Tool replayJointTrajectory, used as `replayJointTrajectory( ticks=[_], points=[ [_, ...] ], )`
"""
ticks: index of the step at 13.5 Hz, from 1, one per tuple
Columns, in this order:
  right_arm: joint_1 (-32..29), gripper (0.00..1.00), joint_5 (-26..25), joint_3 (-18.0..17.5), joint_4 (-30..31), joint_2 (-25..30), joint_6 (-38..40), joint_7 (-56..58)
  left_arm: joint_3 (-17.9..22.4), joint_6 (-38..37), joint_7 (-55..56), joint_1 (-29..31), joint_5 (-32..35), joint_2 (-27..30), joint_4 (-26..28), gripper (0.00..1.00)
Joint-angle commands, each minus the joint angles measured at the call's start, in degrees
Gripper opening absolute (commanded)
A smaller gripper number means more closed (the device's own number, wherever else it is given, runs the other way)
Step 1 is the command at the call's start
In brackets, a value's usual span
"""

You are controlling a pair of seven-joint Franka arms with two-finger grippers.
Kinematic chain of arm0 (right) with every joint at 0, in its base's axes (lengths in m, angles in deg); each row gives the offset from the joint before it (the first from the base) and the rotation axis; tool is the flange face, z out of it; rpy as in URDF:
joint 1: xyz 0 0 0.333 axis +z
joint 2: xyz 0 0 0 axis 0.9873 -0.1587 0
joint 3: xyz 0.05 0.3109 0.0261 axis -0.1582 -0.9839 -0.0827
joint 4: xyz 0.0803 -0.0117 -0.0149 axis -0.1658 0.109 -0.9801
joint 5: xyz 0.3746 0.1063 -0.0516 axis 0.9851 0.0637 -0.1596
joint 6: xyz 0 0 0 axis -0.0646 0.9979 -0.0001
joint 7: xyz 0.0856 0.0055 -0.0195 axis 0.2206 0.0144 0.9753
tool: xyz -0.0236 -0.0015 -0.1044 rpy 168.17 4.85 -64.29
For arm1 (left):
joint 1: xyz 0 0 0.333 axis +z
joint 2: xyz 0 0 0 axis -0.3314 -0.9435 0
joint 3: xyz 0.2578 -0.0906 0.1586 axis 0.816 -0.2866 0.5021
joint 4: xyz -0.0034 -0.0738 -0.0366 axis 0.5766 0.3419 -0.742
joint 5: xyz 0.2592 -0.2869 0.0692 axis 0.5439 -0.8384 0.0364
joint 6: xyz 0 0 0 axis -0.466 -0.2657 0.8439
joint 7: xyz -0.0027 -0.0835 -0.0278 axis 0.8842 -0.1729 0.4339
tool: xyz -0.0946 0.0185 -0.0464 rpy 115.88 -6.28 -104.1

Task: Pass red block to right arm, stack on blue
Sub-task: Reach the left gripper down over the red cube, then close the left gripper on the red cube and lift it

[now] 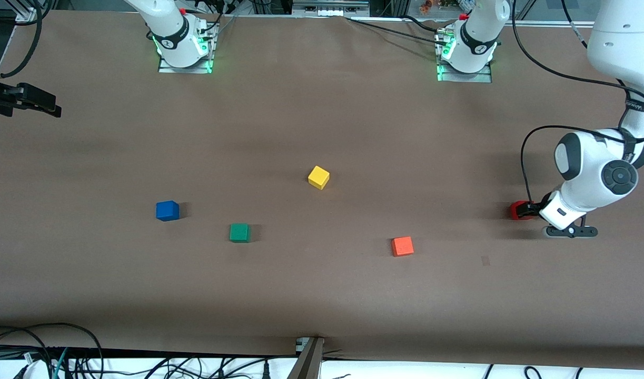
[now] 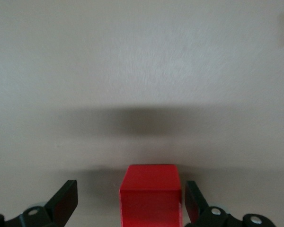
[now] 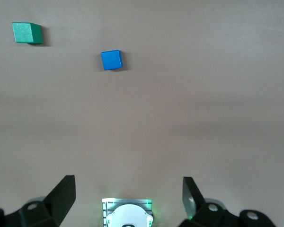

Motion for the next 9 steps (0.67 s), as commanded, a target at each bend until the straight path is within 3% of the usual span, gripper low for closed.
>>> replayJointTrajectory(
  ticks=[1, 3, 4, 5, 6, 7, 9],
  points=[
    [-0.5, 1.00, -0.2, -0.5, -1.3, -0.5, 0.5, 0.8, -0.8, 1.5, -0.4, 0.7, 1.5, -1.3, 0.9, 1.00],
    [-0.5, 1.00, -0.2, -0.5, -1.3, -0.5, 0.5, 0.7, -1.0, 1.5, -0.4, 0.7, 1.5, -1.4, 1.1, 1.00],
    [-0.5, 1.00, -0.2, -0.5, -1.3, -0.5, 0.5, 0.7, -1.0, 1.5, -0.4, 0.7, 1.5, -1.3, 1.1, 0.90],
    [-0.5, 1.00, -0.2, -0.5, -1.3, -0.5, 0.5, 0.7, -1.0, 1.5, -0.4, 0.7, 1.5, -1.3, 1.0, 0.52],
    [-0.5, 1.00, -0.2, -0.5, -1.3, -0.5, 0.5, 0.7, -1.0, 1.5, -0.4, 0.7, 1.5, -1.2, 1.0, 0.34],
    [-0.4, 1.00, -0.2, -0.5, -1.3, -0.5, 0.5, 0.7, -1.0, 1.1, -0.4, 0.7, 1.4, -1.1, 1.0, 0.25],
    [-0.5, 1.00, -0.2, -0.5, -1.3, -0.5, 0.5, 0.7, -1.2, 0.8, -0.4, 0.7, 1.4, -0.8, 0.7, 0.23]
  ],
)
